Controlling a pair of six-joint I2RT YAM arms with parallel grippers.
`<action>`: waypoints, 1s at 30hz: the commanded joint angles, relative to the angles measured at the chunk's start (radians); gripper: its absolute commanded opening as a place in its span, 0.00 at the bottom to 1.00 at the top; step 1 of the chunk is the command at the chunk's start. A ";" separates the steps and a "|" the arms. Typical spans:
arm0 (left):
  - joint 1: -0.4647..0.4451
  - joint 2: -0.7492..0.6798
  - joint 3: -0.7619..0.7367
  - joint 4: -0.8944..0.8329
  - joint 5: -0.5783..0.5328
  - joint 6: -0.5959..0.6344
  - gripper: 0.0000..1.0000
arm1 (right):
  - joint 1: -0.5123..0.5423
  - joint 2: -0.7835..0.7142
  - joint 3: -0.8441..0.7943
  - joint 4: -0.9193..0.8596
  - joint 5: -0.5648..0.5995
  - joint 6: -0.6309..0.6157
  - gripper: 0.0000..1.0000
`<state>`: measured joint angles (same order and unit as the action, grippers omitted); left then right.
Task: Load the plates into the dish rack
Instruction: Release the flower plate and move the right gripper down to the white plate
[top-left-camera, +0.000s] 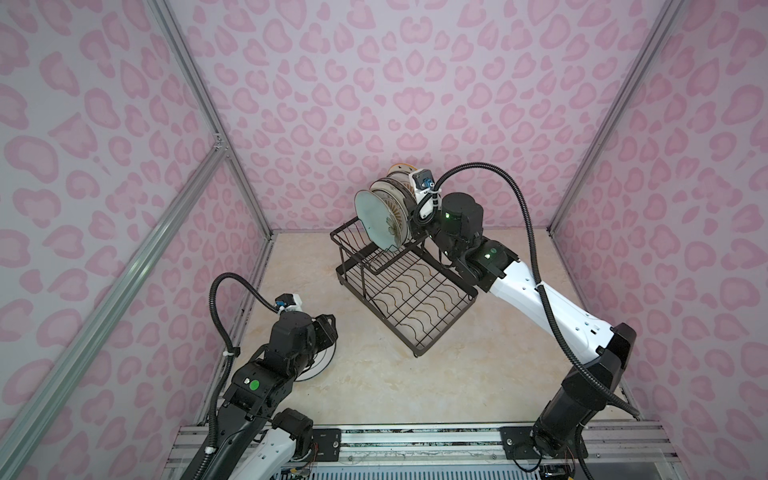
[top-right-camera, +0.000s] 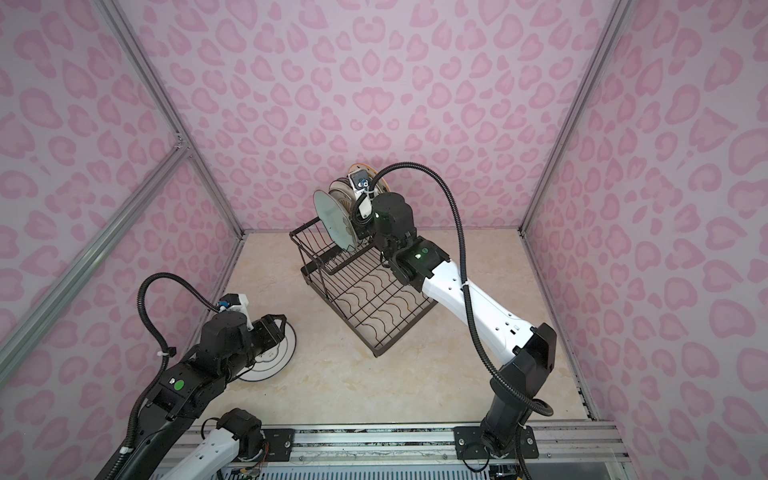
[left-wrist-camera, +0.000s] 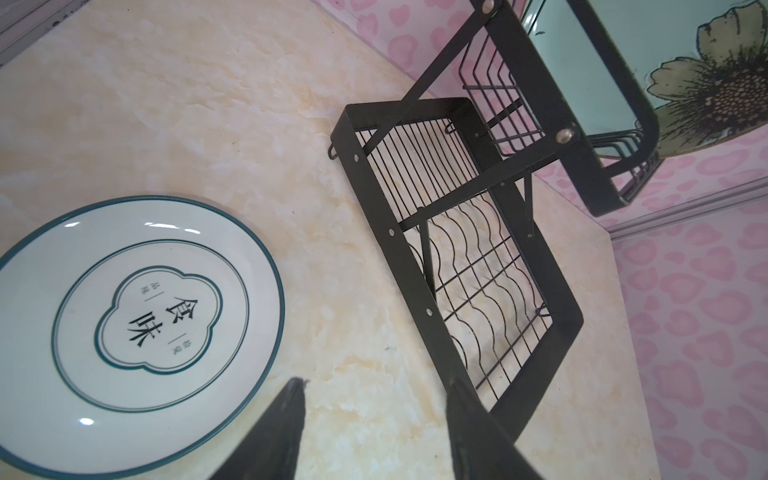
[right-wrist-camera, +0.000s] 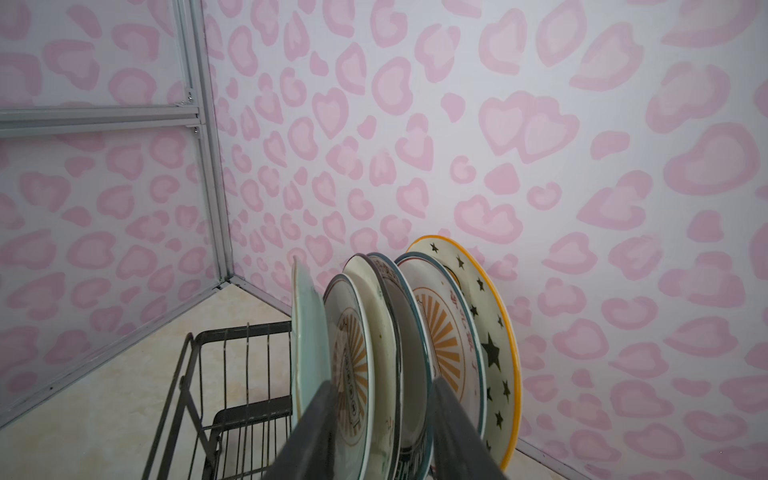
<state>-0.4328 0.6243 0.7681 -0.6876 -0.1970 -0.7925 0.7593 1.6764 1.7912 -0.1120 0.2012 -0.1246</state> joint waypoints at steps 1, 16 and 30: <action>0.006 0.008 0.011 -0.049 -0.033 -0.018 0.57 | 0.001 -0.059 -0.074 -0.036 -0.141 0.105 0.36; 0.294 -0.017 -0.224 -0.037 0.089 -0.112 0.57 | 0.374 -0.295 -0.935 0.395 -0.193 0.973 0.36; 0.475 -0.044 -0.227 -0.028 0.165 -0.053 0.57 | 0.430 0.357 -0.730 0.814 -0.390 1.462 0.37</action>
<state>0.0319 0.5869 0.5186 -0.7250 -0.0532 -0.8871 1.1957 1.9713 1.0256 0.5491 -0.1364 1.1893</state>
